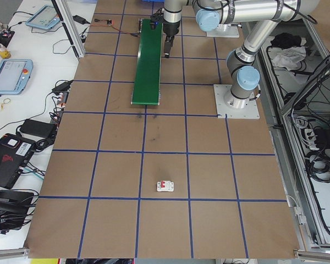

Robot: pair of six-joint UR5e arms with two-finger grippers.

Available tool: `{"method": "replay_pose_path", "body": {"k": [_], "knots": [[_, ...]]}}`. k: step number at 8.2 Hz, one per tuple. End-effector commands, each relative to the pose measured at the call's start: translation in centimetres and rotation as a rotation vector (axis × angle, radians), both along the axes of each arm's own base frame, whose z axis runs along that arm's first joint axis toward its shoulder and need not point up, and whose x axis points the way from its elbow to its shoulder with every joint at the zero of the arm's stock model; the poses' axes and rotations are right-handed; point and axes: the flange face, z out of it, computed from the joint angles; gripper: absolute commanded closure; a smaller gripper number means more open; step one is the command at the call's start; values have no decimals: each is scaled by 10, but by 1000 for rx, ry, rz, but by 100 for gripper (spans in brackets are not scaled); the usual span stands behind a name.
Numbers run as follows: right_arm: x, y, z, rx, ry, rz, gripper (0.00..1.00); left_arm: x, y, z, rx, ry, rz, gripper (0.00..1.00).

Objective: Move button from left to right

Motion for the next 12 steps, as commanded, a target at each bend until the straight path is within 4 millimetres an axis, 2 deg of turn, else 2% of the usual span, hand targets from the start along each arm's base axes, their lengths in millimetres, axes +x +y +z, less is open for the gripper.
{"method": "replay_pose_path", "body": {"k": [1, 2, 3, 4, 5, 6, 7, 8, 9, 11, 12], "knots": [[120, -30, 32, -56, -66, -269, 0, 0, -1, -2, 5, 1, 4, 0], [174, -37, 38, -63, -49, -328, 0, 0, -2, -4, 10, 1, 4, 0], [236, -36, 39, -40, -60, -307, 0, 1, -2, -3, 7, -2, 3, 0], [288, -28, 37, -4, -99, -352, 0, 1, -4, -2, -10, -3, 4, 0], [336, -14, 30, 66, -113, -378, 0, 0, -7, -6, -2, 0, 4, 0], [360, -2, 33, 121, -109, -381, 0, 0, -9, -8, 2, 1, 4, 0], [366, 0, 38, 151, -128, -413, 0, -1, -8, -8, 1, 0, 1, 0], [373, 2, 38, 153, -150, -539, 0, -1, -8, -9, 4, 1, 3, 0], [385, 5, 38, 149, -146, -562, 0, -1, -7, -14, 14, 2, 3, 0], [388, 1, 33, 153, -155, -560, 0, -2, -9, -30, 44, 5, 39, 0], [388, 0, 30, 158, -156, -560, 0, -3, -1, -20, 21, 5, 39, 0]]}}
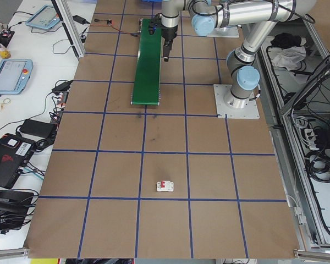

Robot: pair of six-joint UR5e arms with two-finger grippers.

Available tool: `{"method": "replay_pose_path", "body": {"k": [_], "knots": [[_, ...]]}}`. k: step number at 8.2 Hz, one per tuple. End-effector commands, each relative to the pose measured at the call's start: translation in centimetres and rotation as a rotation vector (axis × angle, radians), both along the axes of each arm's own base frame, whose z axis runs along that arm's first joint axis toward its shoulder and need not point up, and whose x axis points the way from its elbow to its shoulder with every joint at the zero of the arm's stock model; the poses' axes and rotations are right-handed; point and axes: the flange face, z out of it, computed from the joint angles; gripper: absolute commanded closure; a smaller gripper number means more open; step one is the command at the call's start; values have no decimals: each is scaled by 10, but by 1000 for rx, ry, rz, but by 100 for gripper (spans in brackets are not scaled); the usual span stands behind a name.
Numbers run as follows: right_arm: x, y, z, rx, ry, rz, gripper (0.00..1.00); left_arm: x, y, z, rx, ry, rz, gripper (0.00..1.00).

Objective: Move button from left to right

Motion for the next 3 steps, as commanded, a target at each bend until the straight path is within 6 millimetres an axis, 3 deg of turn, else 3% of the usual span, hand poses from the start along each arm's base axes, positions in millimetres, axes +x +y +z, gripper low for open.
{"method": "replay_pose_path", "body": {"k": [1, 3], "knots": [[7, 0, -11, 21, -16, 7, 0, -1, 8, 5, -14, -10, 21, 0], [23, 1, -18, 40, -73, 27, 0, -1, 10, 5, -10, -13, 18, 0]]}}
